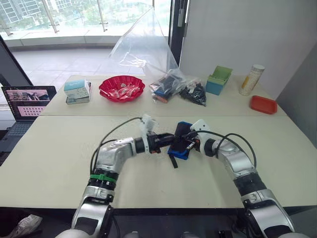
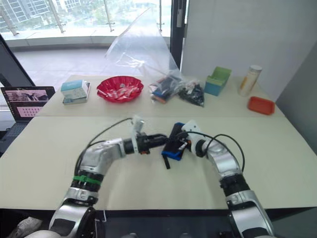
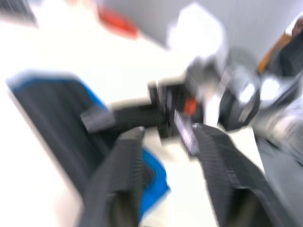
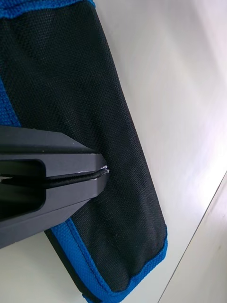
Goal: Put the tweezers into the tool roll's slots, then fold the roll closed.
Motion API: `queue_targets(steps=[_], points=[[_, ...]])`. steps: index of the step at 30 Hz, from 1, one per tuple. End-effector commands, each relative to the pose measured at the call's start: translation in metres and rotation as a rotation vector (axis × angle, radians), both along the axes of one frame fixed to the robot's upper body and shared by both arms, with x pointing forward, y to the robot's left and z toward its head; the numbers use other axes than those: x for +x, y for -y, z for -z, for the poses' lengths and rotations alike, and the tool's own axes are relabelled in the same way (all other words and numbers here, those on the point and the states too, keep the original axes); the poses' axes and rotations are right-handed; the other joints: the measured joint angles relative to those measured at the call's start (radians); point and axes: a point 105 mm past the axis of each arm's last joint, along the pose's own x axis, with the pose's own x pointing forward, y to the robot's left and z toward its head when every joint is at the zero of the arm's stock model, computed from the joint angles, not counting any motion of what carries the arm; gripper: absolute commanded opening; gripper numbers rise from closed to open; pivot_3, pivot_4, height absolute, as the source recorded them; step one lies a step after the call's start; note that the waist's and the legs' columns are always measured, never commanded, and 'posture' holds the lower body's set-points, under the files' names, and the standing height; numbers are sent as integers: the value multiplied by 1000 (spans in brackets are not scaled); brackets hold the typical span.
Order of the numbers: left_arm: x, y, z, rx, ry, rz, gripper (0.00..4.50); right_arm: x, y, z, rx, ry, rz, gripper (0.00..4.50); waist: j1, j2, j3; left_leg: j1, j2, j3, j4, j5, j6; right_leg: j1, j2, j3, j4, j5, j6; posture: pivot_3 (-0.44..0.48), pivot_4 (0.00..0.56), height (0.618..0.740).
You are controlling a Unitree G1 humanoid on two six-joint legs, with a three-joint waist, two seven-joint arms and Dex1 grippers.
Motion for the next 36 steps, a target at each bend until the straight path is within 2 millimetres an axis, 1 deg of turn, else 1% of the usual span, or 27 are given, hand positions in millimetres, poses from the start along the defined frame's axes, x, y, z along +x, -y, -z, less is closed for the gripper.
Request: queue_targets(steps=[1, 3, 5, 7, 8, 10, 12, 13, 14, 15, 18, 21, 22, 24, 25, 26, 28, 30, 33, 36], points=[[3, 1, -25, -40, 113, 7, 2017, -11, 17, 45, -56, -137, 49, 0, 6, 0, 0, 2, 0, 0, 0, -1, 1, 2, 0, 0, -1, 0, 0, 0, 150, 740], [9, 7, -18, 4, 119, -5, 1433, -12, 14, 43, -34, -125, 42, 0, 12, -1, 0, 2, -1, 0, 0, -1, 1, 2, 0, 0, -1, 0, 0, 0, 150, 740], [10, 17, -8, 58, 139, 7, 754, -13, 13, 42, -32, -106, 29, 0, 14, -1, 0, 2, -2, 1, 0, -1, 1, 2, 0, 0, -1, 0, 0, 0, 150, 740], [11, 24, -2, 78, 154, 18, 99, -14, 11, 40, 1, -96, 34, 0, 12, -1, 0, 2, -2, 1, 0, -1, 2, 2, 0, 1, -1, 0, 1, 0, 150, 740], [11, 27, 2, 94, 158, 23, 17, -13, 11, 37, 36, -95, 44, 0, 11, -1, 0, 2, -2, 1, 0, -1, 2, 2, 0, 1, -1, 0, 1, 0, 150, 740], [9, 38, 16, 152, 168, 51, 17, -12, 11, 29, 89, -73, 59, 0, 10, -1, 0, 1, -1, 1, -1, -1, 2, 0, 0, 1, -1, 0, 0, 0, 150, 740], [11, 52, 30, 180, 131, 56, 17, -11, 12, 16, 169, -33, 71, 0, 12, -1, 0, 0, -1, 1, -1, -1, 2, 0, 0, 1, -1, 0, 0, 0, 150, 740], [12, 57, 40, 218, 114, 57, 17, -10, 12, 11, 207, -18, 79, 0, 14, -1, 0, 0, -2, 1, -1, -1, 2, 0, 0, 1, -1, 0, 1, 0, 150, 740], [12, 60, 54, 275, 97, 60, 17, -10, 12, 5, 241, -2, 81, 0, 14, -1, 0, -1, -2, 1, -1, -1, 2, -1, 0, 0, -1, 0, 1, 0, 150, 740], [11, 61, 66, 321, 74, 63, 17, -11, 11, 1, 266, 10, 76, 0, 16, -1, 0, -2, -2, 1, -1, -1, 2, -2, 0, 0, -1, 0, 1, 0, 150, 740], [8, 62, 88, 402, 53, 82, 17, -13, 9, -5, 301, 14, 62, 0, 11, -1, 0, -5, -3, 1, -1, -1, 3, -4, 0, 0, -1, 0, 1, 0, 150, 740], [1, 63, 112, 497, 35, 104, 17, -20, -1, -26, 420, 55, -14, 0, 12, -1, 0, -7, -2, 1, -1, -1, 2, -6, 0, 0, 0, 0, 1, 0, 150, 740], [0, 62, 116, 512, 32, 107, 17, -22, -3, -29, 439, 55, -29, 0, 12, -1, 0, -7, -2, 1, -1, -1, 2, -6, 0, 0, 0, 0, 1, 0, 150, 740], [1, 59, 119, 515, 16, 90, 17, -26, -7, -25, 447, 27, -53, 0, 14, -1, 0, -7, -3, 1, -1, -1, 2, -6, -1, 0, 0, 0, 1, 0, 150, 740], [1, 58, 120, 517, 11, 83, 17, -26, -9, -20, 437, 7, -55, 0, 15, -1, 0, -7, -3, 1, 0, -1, 2, -6, 0, 0, -1, 0, 1, 0, 150, 740], [2, 56, 121, 523, 6, 78, 17, -25, -8, -11, 406, -20, -40, 0, 16, -1, 0, -7, -3, 1, 0, -1, 2, -6, 0, 0, -1, 0, 1, 0, 150, 740], [2, 52, 123, 531, 1, 75, 17, -14, -1, 5, 347, -55, 47, 0, 14, -1, 0, -5, -3, 1, 0, -2, 3, -5, 0, 0, -1, 0, 1, 0, 150, 740], [1, 49, 123, 531, -5, 76, 17, 0, 10, 16, 303, -65, 152, 0, 10, -1, 0, -4, -3, 1, -1, -2, 3, -4, 0, 0, -1, 0, 1, 0, 150, 740], [3, 40, 125, 546, -15, 50, 17, 18, 17, 19, 318, -65, 244, 0, 7, -1, 0, 3, -2, 2, -2, -1, 2, 1, 0, 1, -1, 0, 1, 0, 150, 740], [10, 27, 122, 522, -59, -23, 17, 35, 25, 20, 334, -68, 349, 0, 2, -1, -1, 4, -2, 1, -2, -1, 2, 2, 0, 1, -1, 0, 1, 0, 150, 740]])
